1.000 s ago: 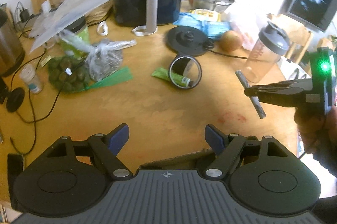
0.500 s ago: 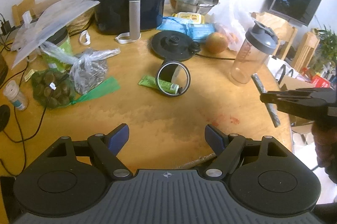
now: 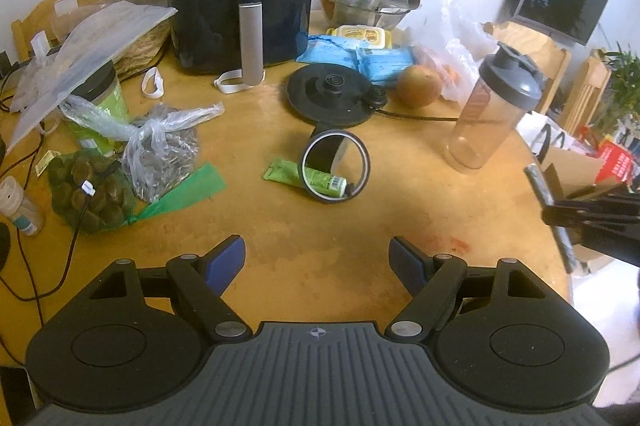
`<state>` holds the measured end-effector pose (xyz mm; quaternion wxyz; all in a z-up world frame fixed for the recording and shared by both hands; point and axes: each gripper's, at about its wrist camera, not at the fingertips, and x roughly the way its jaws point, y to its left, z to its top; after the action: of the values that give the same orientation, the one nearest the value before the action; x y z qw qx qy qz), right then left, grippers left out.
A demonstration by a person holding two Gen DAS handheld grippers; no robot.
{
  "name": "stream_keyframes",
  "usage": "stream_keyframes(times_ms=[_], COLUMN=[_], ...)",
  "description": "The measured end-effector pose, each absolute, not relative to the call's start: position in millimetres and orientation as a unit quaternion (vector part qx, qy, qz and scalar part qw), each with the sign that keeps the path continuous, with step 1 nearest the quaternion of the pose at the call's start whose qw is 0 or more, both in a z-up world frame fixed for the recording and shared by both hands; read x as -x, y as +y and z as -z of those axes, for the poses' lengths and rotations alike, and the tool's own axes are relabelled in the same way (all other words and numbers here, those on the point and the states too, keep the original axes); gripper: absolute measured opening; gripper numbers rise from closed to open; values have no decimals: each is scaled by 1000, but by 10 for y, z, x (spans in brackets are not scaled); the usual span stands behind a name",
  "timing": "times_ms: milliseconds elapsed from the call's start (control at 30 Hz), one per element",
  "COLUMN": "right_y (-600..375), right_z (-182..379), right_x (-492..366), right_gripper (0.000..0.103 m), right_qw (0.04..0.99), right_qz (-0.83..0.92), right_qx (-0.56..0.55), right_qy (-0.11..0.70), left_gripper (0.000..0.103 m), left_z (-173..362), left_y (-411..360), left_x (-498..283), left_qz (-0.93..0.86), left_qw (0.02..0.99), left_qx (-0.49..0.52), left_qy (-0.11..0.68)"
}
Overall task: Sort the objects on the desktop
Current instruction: 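Lift the marbled bar with the right tool while the left tool reaches toward the round mirror, then grasp the round mirror ring rim with the left tool while the right tool holds the bar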
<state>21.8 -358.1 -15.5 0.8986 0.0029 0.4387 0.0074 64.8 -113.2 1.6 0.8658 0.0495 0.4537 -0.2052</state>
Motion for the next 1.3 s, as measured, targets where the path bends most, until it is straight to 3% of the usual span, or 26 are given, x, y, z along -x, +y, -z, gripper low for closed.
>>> stream_keyframes(times_ms=[500, 633, 1000, 1100, 1300], right_y=[-3695, -3745, -3906, -3937, -3967], right_z=[194, 201, 241, 256, 289], right_x=[-180, -150, -22, 19, 92], right_gripper=[17, 17, 17, 17, 17], right_qw=[894, 893, 887, 884, 881], right_qz=[3, 12, 45, 52, 63], right_qx=[-17, -23, -42, -47, -53], right_qy=[448, 449, 459, 461, 467], left_gripper=[78, 66, 59, 46, 38], left_z=[234, 348, 679, 756, 874], left_y=[-1348, -1432, -1661, -1722, -1804], left_x=[-1028, -1127, -1348, -1398, -1498], left_qz=[183, 178, 160, 155, 142], left_qw=[884, 889, 898, 899, 904], left_qx=[-90, -104, -145, -153, -158], left_qy=[420, 409, 384, 381, 372])
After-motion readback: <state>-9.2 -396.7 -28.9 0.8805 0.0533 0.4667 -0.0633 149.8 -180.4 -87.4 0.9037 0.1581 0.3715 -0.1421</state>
